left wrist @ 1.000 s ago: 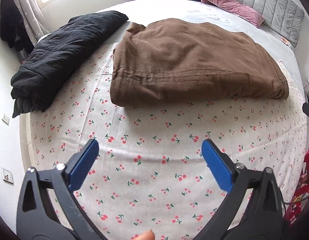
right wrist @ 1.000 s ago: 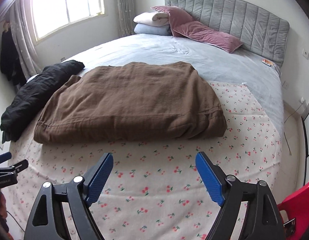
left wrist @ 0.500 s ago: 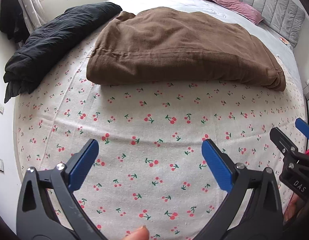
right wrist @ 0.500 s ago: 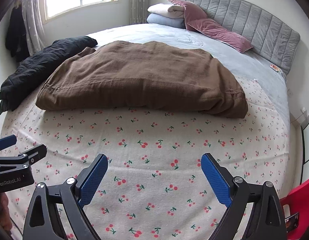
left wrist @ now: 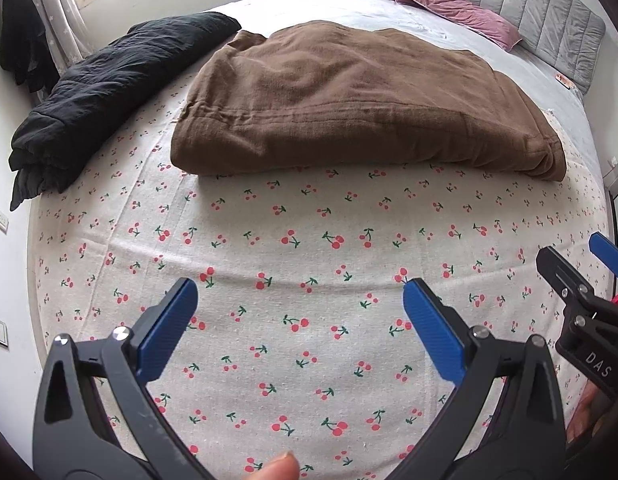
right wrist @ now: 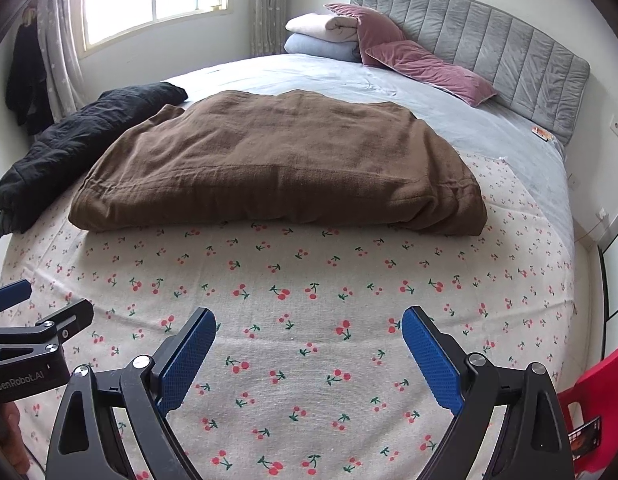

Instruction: Fold large clothes

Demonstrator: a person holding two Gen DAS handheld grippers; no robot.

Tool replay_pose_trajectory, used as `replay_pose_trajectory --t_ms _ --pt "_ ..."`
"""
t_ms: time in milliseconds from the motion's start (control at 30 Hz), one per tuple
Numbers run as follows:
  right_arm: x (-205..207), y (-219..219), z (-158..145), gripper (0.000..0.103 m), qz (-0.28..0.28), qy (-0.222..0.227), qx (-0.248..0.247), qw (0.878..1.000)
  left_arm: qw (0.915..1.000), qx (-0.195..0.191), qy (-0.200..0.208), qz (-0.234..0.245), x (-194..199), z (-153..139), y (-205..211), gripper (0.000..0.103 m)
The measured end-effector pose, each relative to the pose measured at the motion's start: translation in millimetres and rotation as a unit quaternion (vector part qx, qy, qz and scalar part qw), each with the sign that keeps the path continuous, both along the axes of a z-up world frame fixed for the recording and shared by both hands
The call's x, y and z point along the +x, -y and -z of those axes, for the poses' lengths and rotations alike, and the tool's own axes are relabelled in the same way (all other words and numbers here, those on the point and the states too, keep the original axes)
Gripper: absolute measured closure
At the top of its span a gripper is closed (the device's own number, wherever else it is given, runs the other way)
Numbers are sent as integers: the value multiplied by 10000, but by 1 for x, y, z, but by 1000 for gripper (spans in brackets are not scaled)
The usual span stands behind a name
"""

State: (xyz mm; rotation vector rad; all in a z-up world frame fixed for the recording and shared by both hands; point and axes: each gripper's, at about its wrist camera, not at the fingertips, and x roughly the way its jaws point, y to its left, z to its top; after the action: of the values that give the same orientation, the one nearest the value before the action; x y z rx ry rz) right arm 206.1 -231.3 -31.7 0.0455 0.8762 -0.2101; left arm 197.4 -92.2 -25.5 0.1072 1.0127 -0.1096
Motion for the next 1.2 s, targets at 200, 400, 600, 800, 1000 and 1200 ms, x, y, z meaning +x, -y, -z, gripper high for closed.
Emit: replay_pose_trajectory --t_ms 200,400,600,800,1000,1200 --pt "0 0 0 8 4 -13 7 10000 10000 -8 -13 23 0 0 2 1" --pt "1 -1 2 8 -2 -36 8 10000 10000 5 -19 25 0 1 1 1" --pt "2 -1 2 8 3 -42 -1 10000 10000 8 -4 47 0 0 2 1" --pt "3 -2 4 8 0 -64 -3 10000 10000 10 -7 59 0 0 2 1" --pt "3 -1 4 8 14 -59 -5 10000 9999 35 -6 95 -1 0 4 1" --pt "2 -1 5 8 32 -65 -7 10000 9999 30 -9 98 -1 -1 5 1"
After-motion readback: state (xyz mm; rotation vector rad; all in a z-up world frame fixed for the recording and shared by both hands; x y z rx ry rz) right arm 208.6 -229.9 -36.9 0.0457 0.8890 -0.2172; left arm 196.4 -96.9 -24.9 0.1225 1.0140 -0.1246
